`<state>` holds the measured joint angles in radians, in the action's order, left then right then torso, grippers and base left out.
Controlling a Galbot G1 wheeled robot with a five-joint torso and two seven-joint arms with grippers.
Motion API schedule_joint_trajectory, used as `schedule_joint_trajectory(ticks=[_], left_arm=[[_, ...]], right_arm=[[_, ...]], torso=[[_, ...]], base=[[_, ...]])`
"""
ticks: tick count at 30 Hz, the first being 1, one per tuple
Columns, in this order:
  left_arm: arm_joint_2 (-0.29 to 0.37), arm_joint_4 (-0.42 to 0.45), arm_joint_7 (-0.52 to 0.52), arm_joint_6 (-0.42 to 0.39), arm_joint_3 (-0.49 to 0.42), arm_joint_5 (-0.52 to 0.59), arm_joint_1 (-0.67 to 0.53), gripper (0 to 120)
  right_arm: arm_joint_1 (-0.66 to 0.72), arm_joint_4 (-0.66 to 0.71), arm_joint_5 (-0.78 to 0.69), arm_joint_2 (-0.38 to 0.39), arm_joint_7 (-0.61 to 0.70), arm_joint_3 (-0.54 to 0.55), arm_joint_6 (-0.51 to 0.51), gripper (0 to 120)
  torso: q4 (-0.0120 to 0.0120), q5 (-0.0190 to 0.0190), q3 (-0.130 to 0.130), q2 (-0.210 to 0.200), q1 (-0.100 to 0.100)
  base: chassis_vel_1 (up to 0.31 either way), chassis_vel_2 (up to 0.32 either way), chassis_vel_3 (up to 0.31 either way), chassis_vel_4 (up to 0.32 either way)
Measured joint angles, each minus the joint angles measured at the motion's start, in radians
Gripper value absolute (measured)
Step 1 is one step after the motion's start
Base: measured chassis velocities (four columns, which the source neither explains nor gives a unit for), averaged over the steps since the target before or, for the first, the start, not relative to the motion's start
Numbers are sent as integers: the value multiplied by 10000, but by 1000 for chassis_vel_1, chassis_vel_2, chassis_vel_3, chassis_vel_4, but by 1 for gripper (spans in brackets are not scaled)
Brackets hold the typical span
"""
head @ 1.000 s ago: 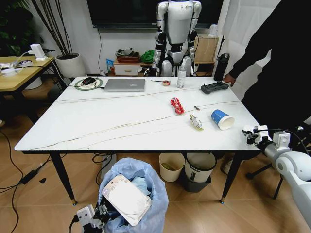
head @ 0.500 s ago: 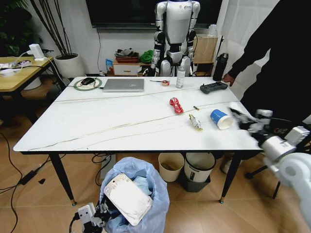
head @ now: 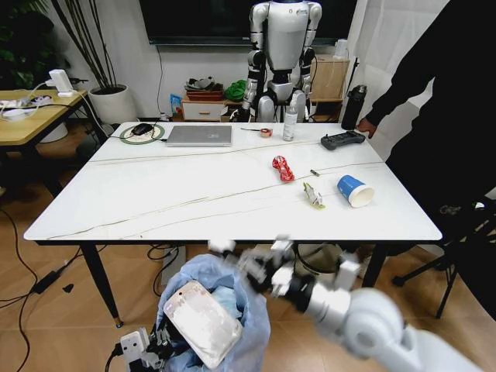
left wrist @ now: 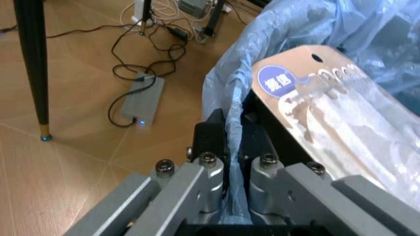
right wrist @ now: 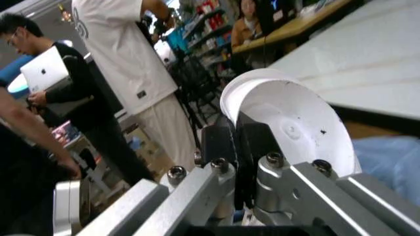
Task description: Pick up the trash bin and place the trash from the table into it.
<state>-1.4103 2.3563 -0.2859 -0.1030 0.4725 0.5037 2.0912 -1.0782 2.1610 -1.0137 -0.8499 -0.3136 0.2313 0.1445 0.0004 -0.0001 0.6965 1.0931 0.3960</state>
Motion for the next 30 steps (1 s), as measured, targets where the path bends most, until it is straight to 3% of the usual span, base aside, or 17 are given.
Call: schedule_joint_trajectory(ticks=[6, 17, 30], left_arm=[[-94, 150, 11, -5, -19, -111, 128, 0], [0, 208, 8, 31, -101, -256, 166, 0], [122, 285, -6, 31, -84, -189, 51, 0]], right_arm=[[-265, -689, 667, -86, -33, 343, -167, 0], [-943, -841, 2129, 205, 162, -204, -321, 0], [-1196, -290, 2429, 417, 508, -502, -285, 47]], torso=[[-1, 0, 0, 0, 0], [0, 0, 0, 0, 0], [1, 1, 0, 0, 0]], base=[[0, 0, 0, 0], [0, 0, 0, 0], [0, 0, 0, 0]])
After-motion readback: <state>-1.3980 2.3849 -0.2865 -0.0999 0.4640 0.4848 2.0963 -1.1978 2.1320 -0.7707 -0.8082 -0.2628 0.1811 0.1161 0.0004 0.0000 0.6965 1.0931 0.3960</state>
